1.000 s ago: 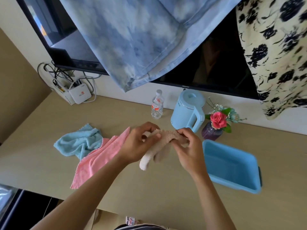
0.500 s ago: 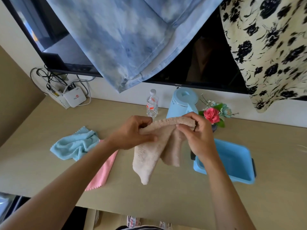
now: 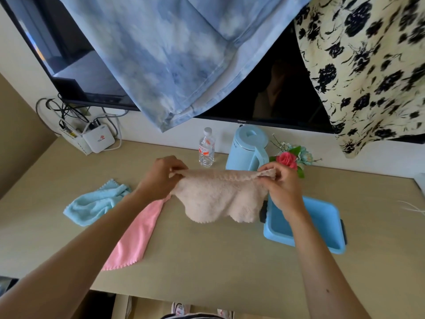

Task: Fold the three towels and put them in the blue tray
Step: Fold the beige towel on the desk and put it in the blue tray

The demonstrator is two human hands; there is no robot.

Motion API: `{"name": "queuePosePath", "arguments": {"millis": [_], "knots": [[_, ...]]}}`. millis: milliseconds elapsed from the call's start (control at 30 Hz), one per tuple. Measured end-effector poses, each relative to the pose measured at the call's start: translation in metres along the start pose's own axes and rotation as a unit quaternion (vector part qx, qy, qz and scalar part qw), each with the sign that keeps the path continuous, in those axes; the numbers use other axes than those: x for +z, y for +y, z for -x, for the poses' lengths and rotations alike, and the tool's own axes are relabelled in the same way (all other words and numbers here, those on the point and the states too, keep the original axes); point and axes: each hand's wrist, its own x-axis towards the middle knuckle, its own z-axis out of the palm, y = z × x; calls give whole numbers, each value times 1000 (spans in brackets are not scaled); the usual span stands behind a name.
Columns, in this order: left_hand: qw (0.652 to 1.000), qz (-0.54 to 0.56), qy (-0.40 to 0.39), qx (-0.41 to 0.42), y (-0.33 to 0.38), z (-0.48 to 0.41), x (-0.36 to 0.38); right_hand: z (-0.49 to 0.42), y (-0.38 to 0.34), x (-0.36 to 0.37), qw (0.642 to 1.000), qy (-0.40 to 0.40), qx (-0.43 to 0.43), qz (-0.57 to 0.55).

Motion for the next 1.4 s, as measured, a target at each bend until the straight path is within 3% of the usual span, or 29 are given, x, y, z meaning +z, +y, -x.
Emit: {"name": "queuePosePath", "arguments": {"millis": [133,267,400,533,633,867,1167,1400], "knots": [[994,-27,97,33,-4,2,-8,3,5,-4,1000,5,-3,-20],[985,-104,95,101,-13,36,-1,24,19,-10,996,-79,8,-40],[978,-137,-42,149,-44,94,28,64,66,3,979,-183,91,19],[971,-112,-200,72,-80,148,73,116,120,35,943,-260,176,112],[962,-88,-255,33,-101,181,105,146,155,51,927,-275,220,132],[959,13,-259,-111,-106,186,128,162,190,63,922,-224,283,137],[964,59,-200,-165,-104,135,145,147,210,74,940,-122,310,77],[963,25,-162,-214,-118,118,160,132,218,83,938,-105,313,101]]}}
